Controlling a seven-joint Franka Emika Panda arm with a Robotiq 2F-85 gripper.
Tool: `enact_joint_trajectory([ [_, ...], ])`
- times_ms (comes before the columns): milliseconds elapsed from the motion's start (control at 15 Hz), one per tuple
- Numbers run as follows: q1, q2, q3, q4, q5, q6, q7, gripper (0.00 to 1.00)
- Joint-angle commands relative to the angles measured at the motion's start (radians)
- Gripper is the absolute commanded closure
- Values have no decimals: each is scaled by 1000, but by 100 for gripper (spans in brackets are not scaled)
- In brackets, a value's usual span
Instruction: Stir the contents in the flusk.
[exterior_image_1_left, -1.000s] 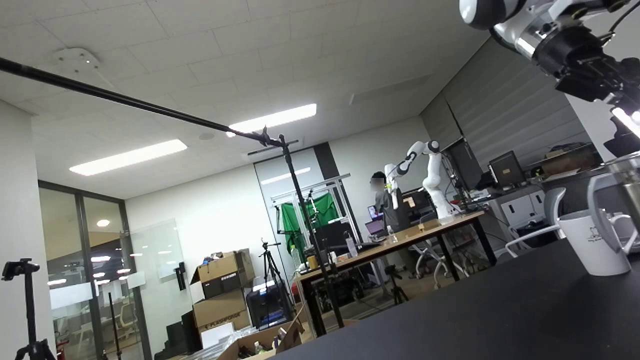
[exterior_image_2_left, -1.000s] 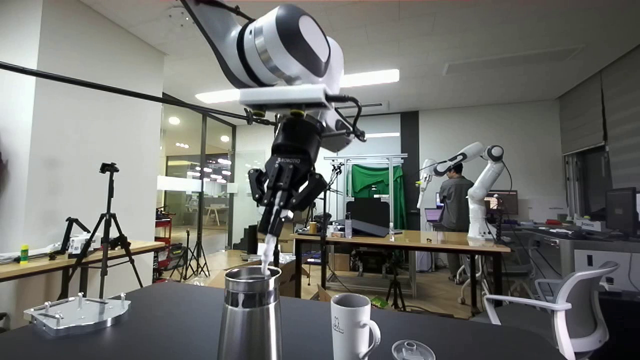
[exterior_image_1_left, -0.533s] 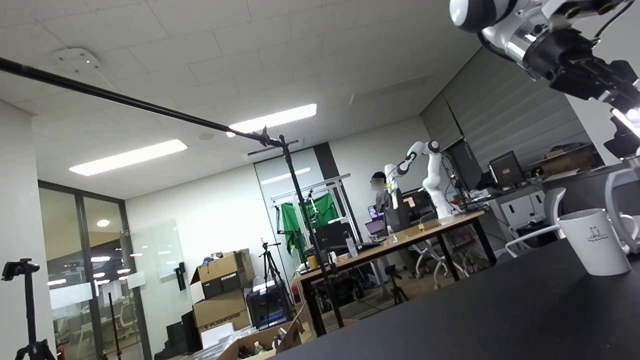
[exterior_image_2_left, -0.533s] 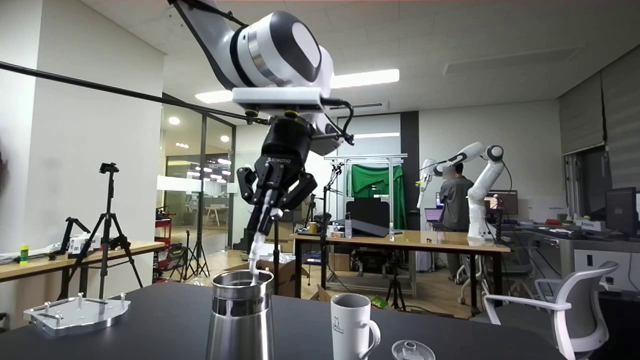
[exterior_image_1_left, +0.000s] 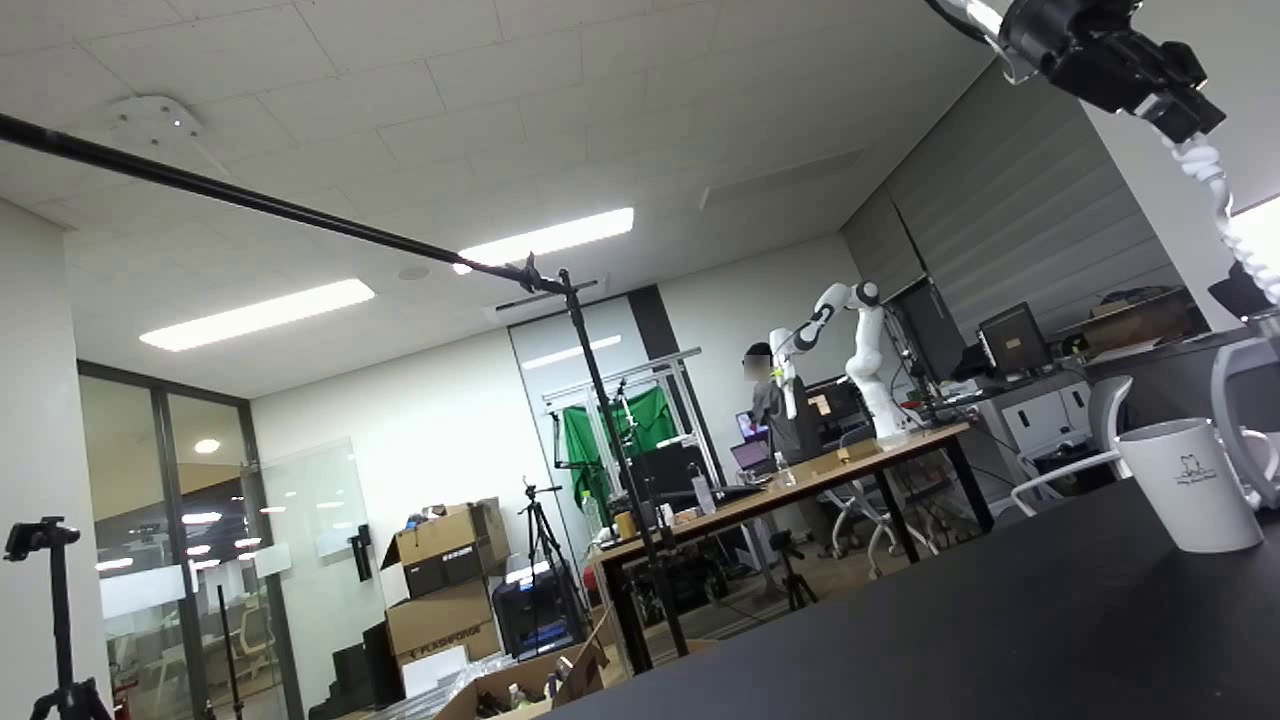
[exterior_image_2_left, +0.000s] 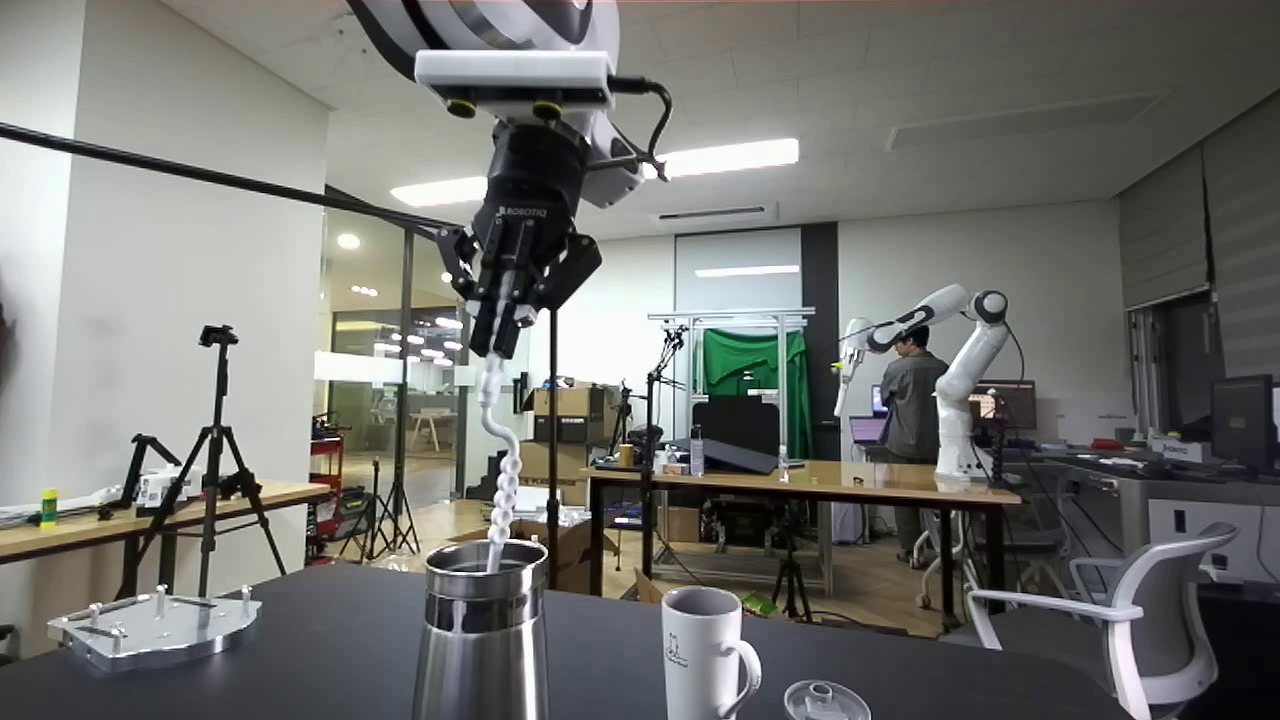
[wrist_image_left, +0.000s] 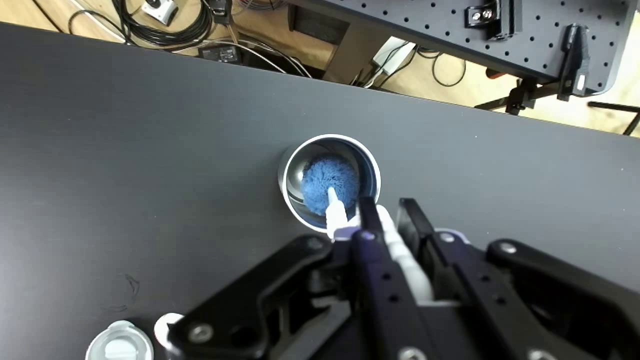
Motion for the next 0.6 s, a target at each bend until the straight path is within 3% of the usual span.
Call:
enact_joint_trajectory([
  [0,-9,-32,-33,-122,-24,83,-14,96],
  [333,-34,-20,-44,-314,-119,323,30,96],
  [533,-28,-50,-37,-335,-133,364,33,96],
])
